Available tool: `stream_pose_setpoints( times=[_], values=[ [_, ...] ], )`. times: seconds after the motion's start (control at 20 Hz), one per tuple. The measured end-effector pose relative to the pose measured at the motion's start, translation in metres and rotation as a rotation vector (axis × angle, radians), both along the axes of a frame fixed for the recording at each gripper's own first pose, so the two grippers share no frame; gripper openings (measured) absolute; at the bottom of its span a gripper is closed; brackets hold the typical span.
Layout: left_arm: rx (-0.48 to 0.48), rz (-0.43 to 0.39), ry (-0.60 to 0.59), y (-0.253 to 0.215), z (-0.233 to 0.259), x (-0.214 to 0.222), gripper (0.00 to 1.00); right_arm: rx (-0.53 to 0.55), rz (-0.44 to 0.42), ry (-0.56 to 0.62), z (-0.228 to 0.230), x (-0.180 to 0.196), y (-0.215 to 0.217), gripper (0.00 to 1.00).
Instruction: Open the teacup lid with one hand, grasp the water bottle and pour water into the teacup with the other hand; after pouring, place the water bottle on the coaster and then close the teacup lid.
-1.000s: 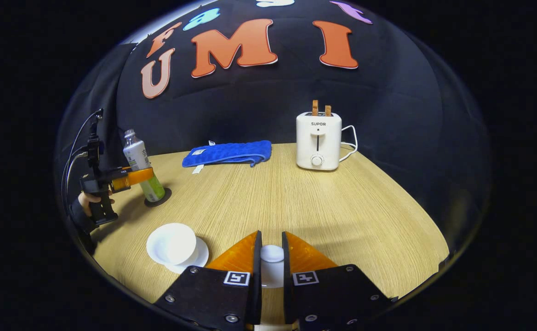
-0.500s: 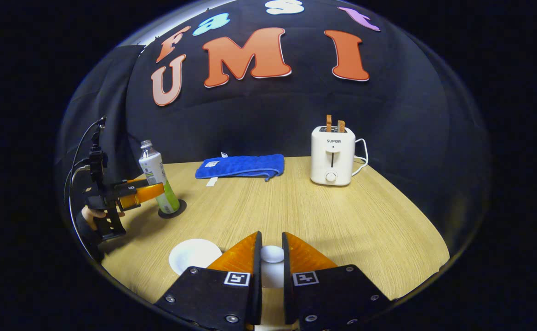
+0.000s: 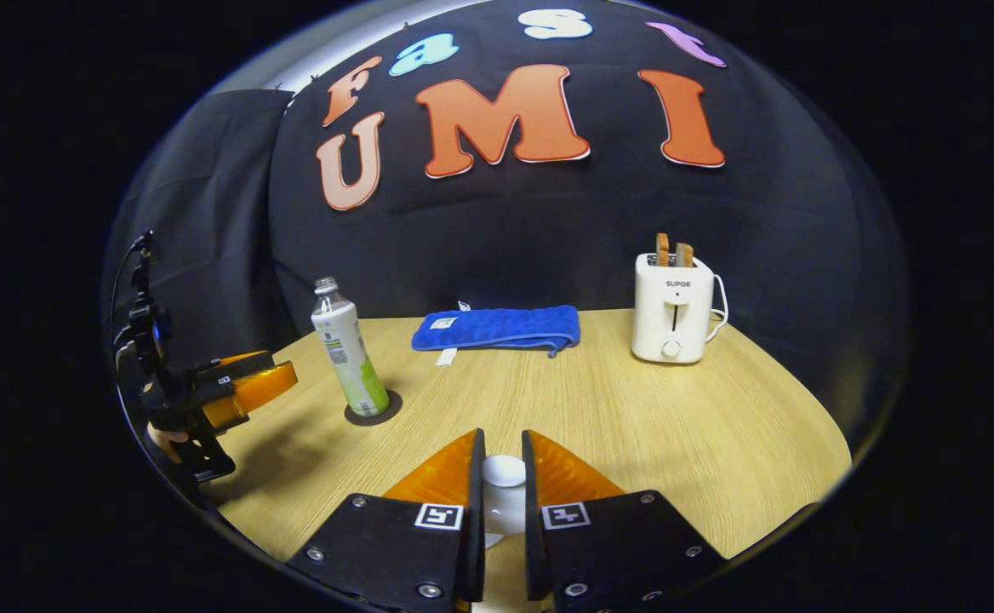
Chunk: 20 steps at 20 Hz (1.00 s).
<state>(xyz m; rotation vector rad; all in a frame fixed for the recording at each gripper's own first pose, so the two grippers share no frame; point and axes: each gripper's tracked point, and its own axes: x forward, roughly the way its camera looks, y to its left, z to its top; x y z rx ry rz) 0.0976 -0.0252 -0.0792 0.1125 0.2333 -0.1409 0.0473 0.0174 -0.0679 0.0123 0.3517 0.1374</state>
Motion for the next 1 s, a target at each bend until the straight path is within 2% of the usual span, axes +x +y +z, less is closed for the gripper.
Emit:
stream_pose_setpoints(
  times=[0.1, 0.15, 0.25, 0.65, 0.7, 0.75, 0.8, 0.85, 0.9, 0.95, 1.0],
  values=[
    [0.015, 0.018, -0.019, 0.010, 0.008, -0.010, 0.96, 0.003, 0.019, -0.007, -0.004, 0.000, 0.015, 0.19],
    [0.021, 0.028, -0.030, 0.014, 0.010, -0.011, 1.00, -0.002, 0.025, -0.006, -0.007, 0.000, 0.021, 0.19],
    [0.014, 0.034, -0.043, 0.017, 0.017, -0.017, 1.00, -0.021, 0.029, -0.007, -0.014, 0.001, 0.030, 0.19],
    [-0.020, 0.030, -0.031, 0.020, 0.010, -0.021, 1.00, -0.034, 0.012, 0.040, -0.047, 0.005, 0.035, 0.19],
    [-0.022, 0.032, -0.027, 0.021, 0.008, -0.021, 0.96, -0.038, 0.011, 0.042, -0.048, 0.005, 0.034, 0.19],
    [-0.024, 0.035, -0.024, 0.022, 0.007, -0.020, 1.00, -0.044, 0.011, 0.043, -0.049, 0.005, 0.034, 0.19],
    [-0.028, 0.034, -0.021, 0.021, 0.006, -0.019, 0.96, -0.050, 0.011, 0.040, -0.049, 0.005, 0.034, 0.21],
    [-0.032, 0.033, -0.018, 0.020, 0.004, -0.020, 1.00, -0.054, 0.012, 0.039, -0.050, 0.004, 0.036, 0.24],
    [-0.033, 0.031, -0.016, 0.020, 0.005, -0.021, 0.96, -0.055, 0.015, 0.039, -0.050, 0.003, 0.036, 0.26],
    [-0.031, 0.031, -0.016, 0.019, 0.004, -0.021, 1.00, -0.059, 0.015, 0.034, -0.049, 0.003, 0.036, 0.28],
    [-0.027, 0.032, -0.016, 0.019, 0.003, -0.021, 0.96, -0.059, 0.010, 0.029, -0.046, 0.003, 0.035, 0.30]
  ],
)
